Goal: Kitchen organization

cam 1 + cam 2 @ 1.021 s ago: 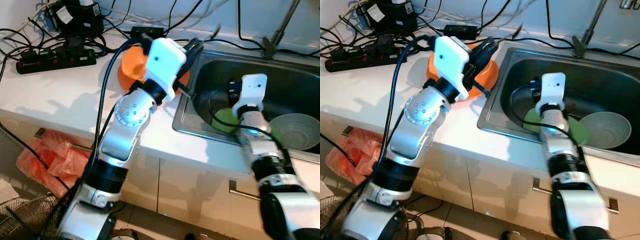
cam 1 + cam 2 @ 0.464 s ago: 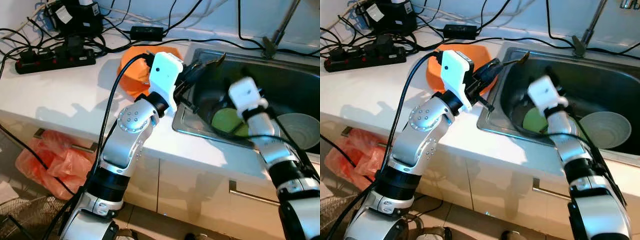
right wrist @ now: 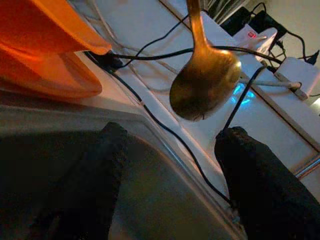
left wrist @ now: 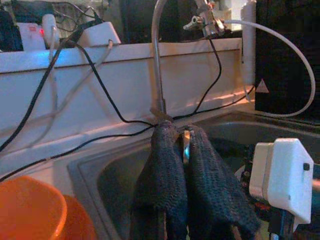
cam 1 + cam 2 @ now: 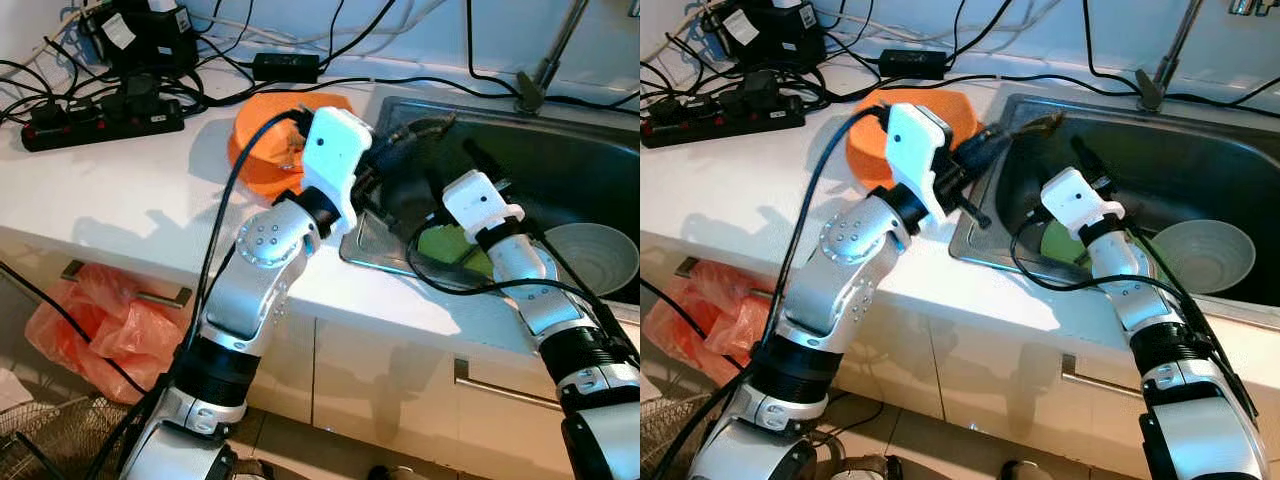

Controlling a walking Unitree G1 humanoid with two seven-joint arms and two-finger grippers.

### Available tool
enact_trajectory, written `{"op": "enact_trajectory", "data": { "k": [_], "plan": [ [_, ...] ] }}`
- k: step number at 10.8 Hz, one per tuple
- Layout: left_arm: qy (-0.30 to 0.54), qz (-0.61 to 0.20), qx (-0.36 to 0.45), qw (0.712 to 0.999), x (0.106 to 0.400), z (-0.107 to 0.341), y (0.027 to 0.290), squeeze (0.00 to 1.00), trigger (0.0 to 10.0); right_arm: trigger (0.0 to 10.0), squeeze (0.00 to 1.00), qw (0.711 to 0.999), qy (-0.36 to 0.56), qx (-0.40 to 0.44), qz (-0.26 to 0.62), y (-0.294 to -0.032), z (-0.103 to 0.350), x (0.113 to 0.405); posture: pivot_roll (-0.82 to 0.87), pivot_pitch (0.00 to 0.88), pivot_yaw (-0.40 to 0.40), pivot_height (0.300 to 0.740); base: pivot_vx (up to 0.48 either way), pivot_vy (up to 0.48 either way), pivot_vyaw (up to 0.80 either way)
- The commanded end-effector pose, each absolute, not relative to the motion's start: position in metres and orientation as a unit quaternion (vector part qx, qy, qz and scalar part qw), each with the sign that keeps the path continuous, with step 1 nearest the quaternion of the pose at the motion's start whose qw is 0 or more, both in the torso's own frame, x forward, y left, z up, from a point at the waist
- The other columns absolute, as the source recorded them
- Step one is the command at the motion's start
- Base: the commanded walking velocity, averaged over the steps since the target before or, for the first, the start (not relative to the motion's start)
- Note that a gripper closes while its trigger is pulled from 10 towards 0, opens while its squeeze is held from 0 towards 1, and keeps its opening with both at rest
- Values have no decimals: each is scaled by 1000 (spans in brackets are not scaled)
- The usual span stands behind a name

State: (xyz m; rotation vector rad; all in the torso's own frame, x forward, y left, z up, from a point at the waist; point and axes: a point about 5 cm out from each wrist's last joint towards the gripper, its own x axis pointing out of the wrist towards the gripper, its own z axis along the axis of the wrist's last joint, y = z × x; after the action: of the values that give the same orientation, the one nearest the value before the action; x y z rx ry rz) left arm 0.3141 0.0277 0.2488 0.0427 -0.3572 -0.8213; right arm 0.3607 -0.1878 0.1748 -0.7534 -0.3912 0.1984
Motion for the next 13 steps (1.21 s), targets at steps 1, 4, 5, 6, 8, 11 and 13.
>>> {"op": "enact_trajectory", "data": {
  "k": [1,4,5,6,8,11,13],
  "plan": [
    [-176,-405,21,897,311,251,26,0,10000,10000,1000,900,-202,-374,91,-192,179,359,68,76,21,740,0,0,0],
    [-167,-412,24,896,311,248,25,0,10000,10000,1000,895,-232,-370,90,-187,191,358,62,72,27,740,0,0,0],
    [-163,-413,25,895,311,246,24,0,10000,10000,1000,894,-240,-369,90,-185,194,358,62,72,27,740,0,0,0],
    [-158,-414,25,896,312,244,24,0,10000,10000,1000,891,-250,-367,95,-180,198,357,59,77,29,740,0,0,0],
    [-145,-415,30,897,313,238,23,0,10000,10000,0,885,-269,-362,115,-169,203,354,57,85,31,740,0,0,0],
    [-131,-420,39,897,313,230,22,0,10000,10000,0,883,-284,-352,129,-160,208,351,55,91,32,740,0,0,0],
    [-129,-424,41,895,313,229,20,0,10000,10000,0,883,-286,-347,135,-157,209,350,55,91,33,740,0,0,0]
  ]
}}
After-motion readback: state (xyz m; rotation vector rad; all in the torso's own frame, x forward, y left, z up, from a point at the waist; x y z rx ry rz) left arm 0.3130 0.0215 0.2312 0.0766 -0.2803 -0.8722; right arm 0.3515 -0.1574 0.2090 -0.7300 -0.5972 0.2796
